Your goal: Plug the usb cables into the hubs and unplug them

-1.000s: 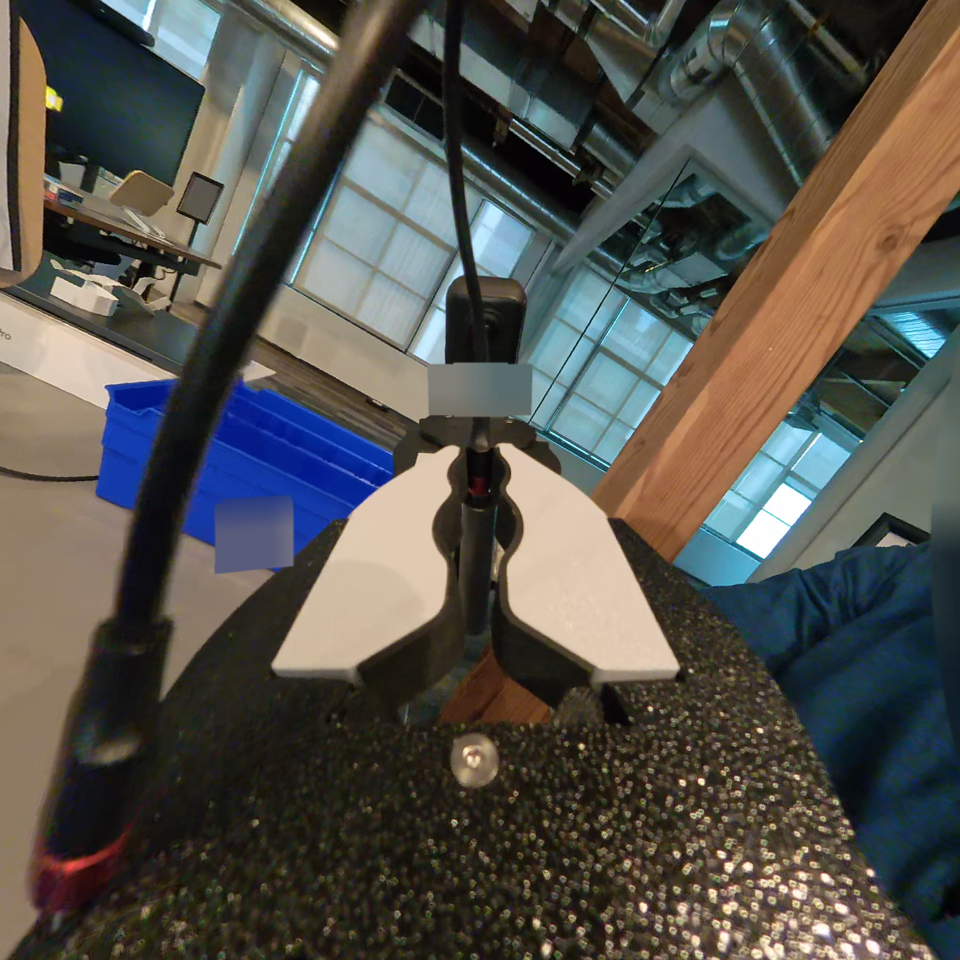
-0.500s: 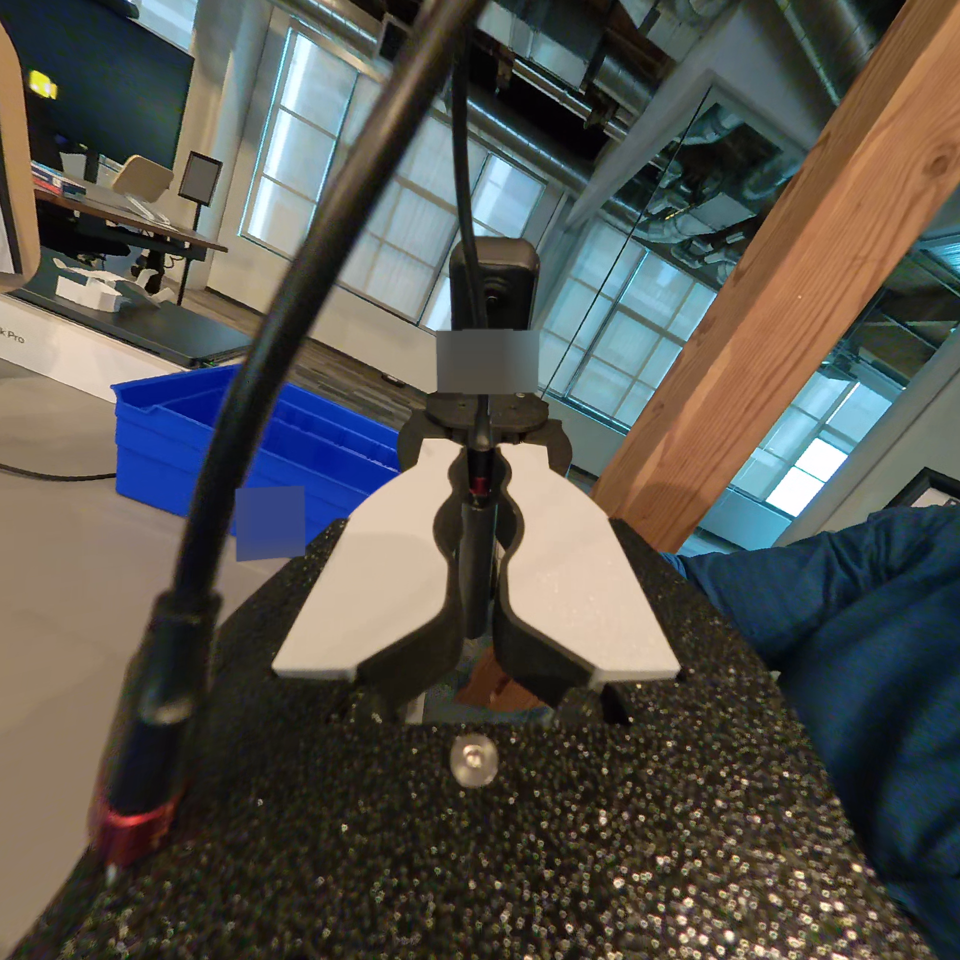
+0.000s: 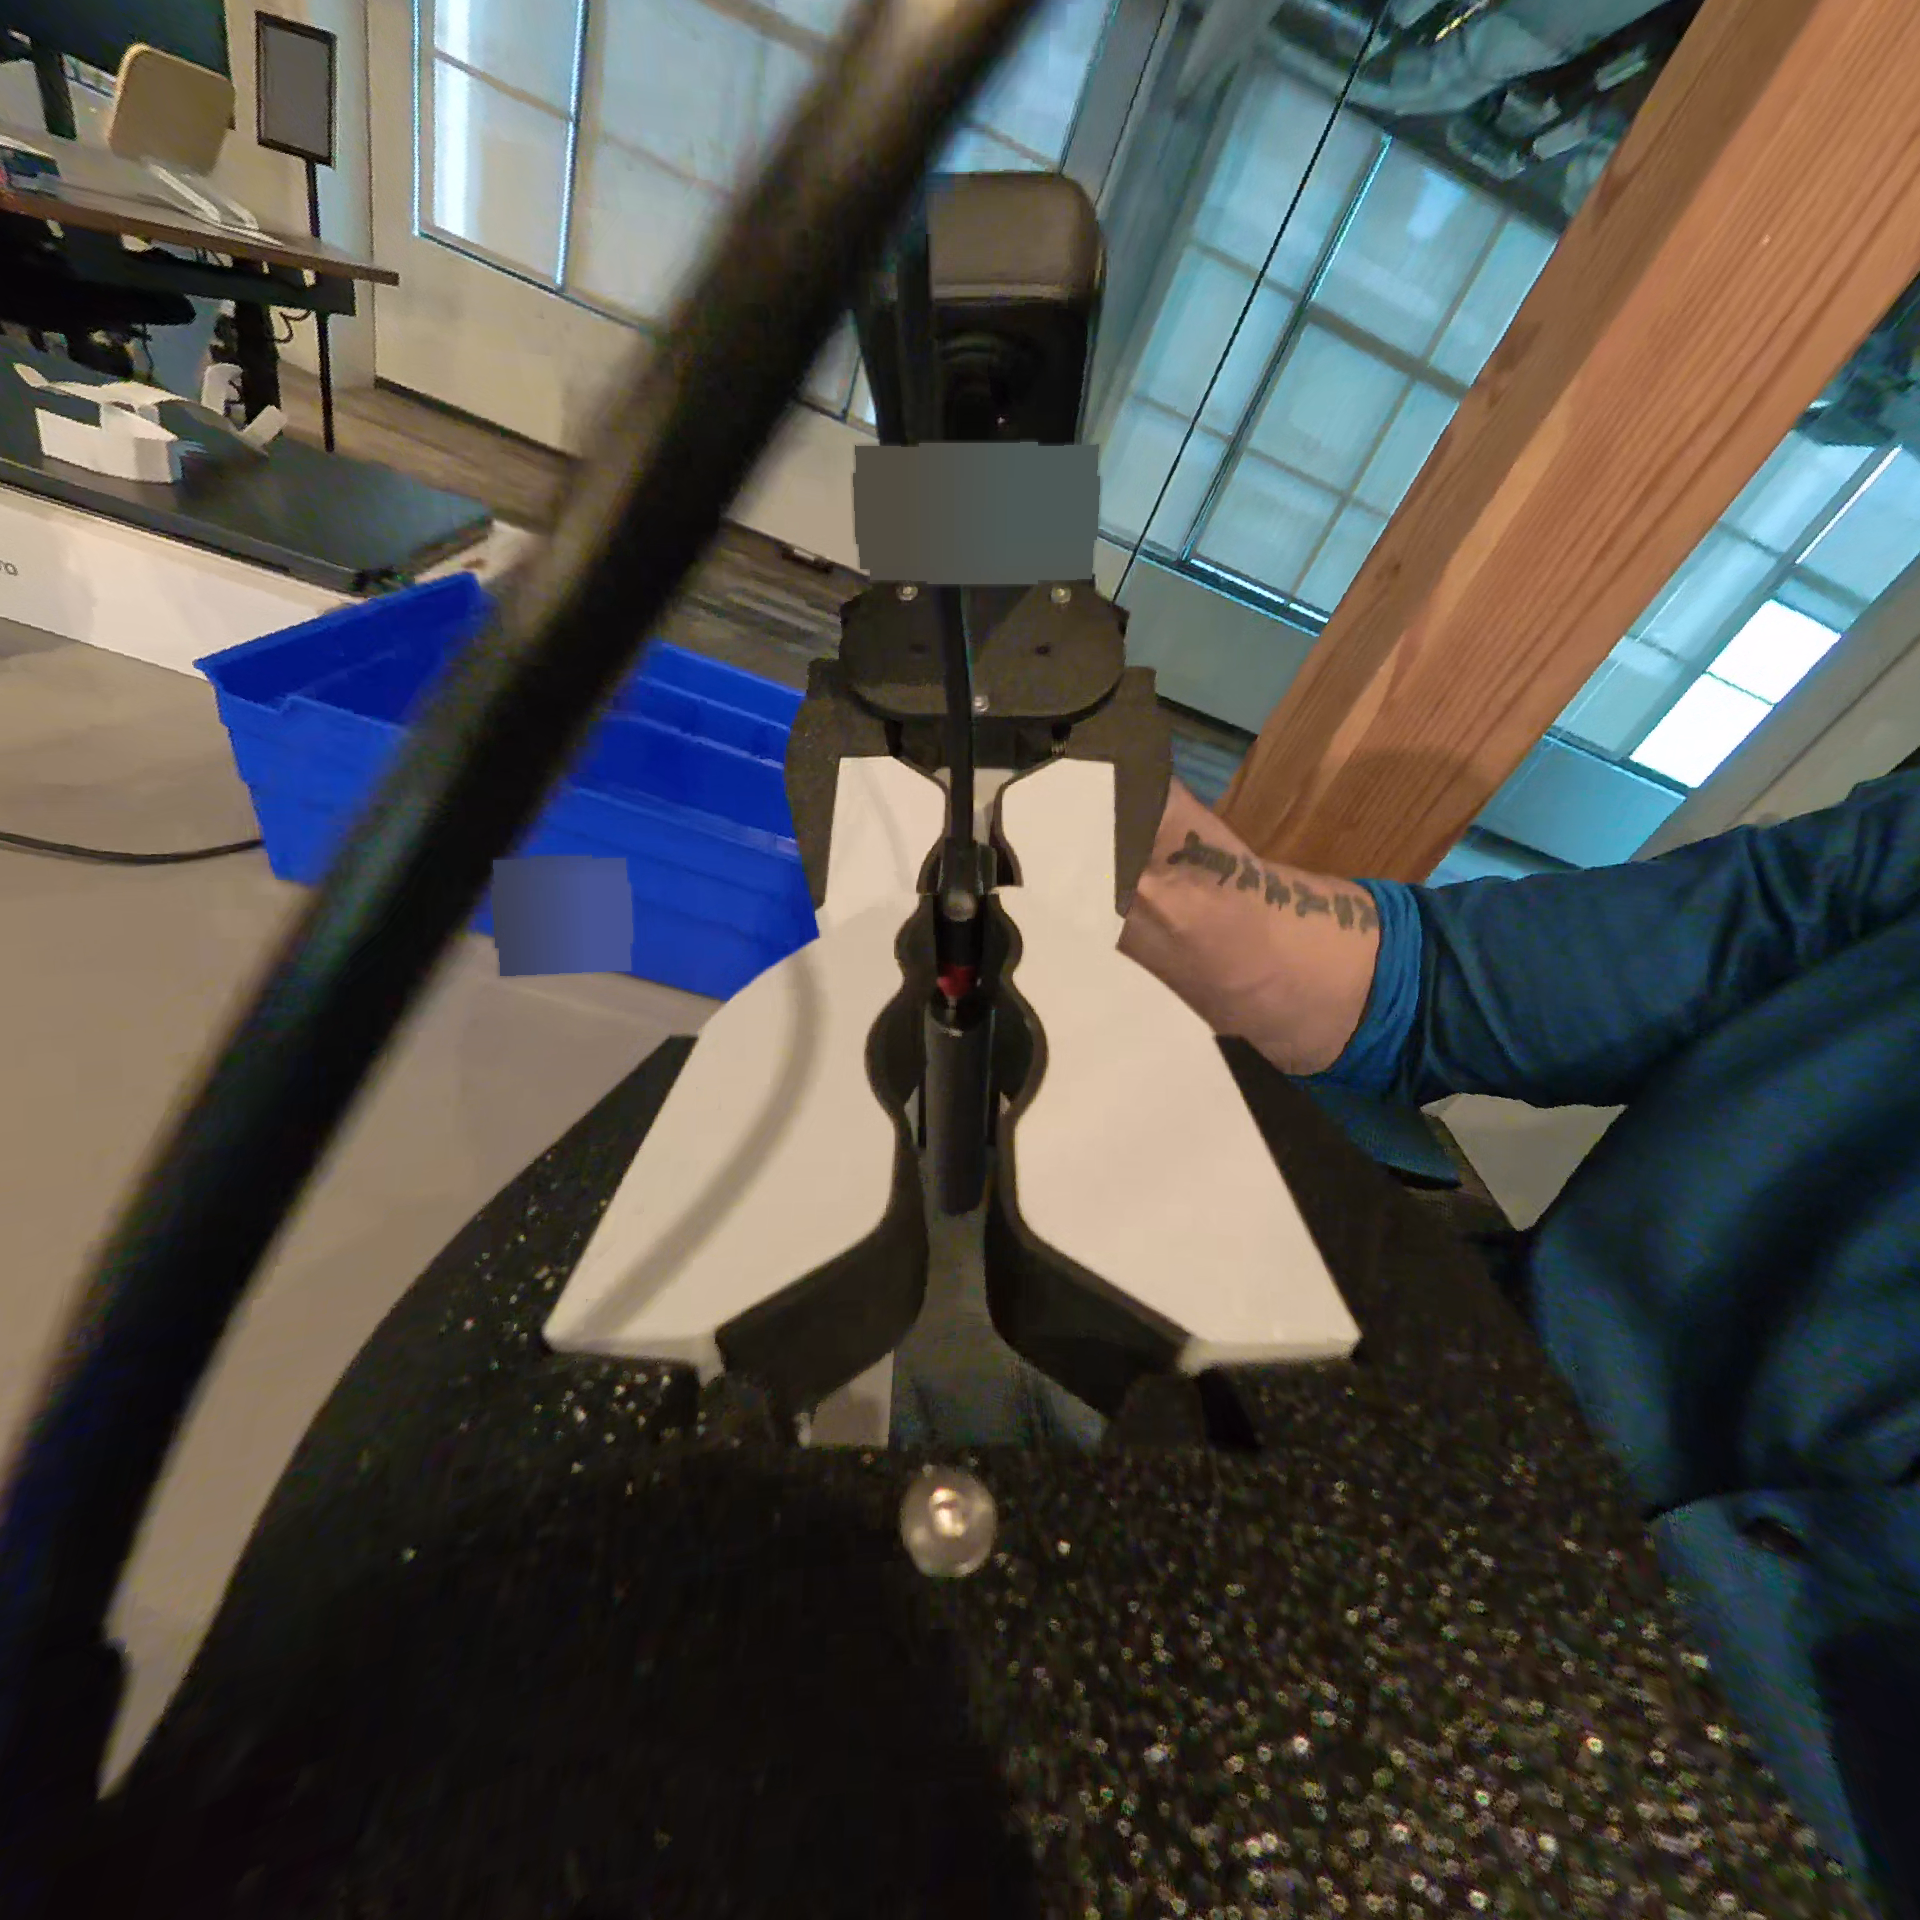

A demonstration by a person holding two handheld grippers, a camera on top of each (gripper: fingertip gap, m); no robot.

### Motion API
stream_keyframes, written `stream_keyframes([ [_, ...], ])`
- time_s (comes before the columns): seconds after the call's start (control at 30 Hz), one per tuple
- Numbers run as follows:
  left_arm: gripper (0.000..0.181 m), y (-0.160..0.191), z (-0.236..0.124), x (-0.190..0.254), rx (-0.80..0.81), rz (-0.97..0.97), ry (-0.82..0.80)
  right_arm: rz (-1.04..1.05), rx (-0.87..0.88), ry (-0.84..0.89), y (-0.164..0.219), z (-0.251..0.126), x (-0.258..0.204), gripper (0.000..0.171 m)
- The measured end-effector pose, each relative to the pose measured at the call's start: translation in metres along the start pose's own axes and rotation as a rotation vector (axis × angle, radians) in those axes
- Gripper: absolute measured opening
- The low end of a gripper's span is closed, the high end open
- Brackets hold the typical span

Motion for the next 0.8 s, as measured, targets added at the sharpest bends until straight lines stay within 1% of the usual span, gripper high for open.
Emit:
stream_keyframes([
  [0.27,0.007,0.004,0.002,0.001,-0.059,0.025,-0.030,-0.011,-0.028,0.013,0.005,0.003,0.002,0.015],
  [0.63,0.007,0.010,0.010,-0.002,-0.094,0.025,-0.044,-0.007,-0.058,0.031,0.012,0.001,0.008,0.015],
  [0.8,0.007,0.019,0.013,0.000,-0.173,0.061,-0.039,-0.019,-0.110,0.036,0.022,-0.001,0.011,0.014],
])
Point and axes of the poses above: each gripper's, where its closed fingertips meet, z out along the fingers, y out of its underside, x = y × z across the jaws, the point moved 2 cm from there along -z, back along the fingers, and after that the axes turned 12 degrees about z, right-handed, at the moved point
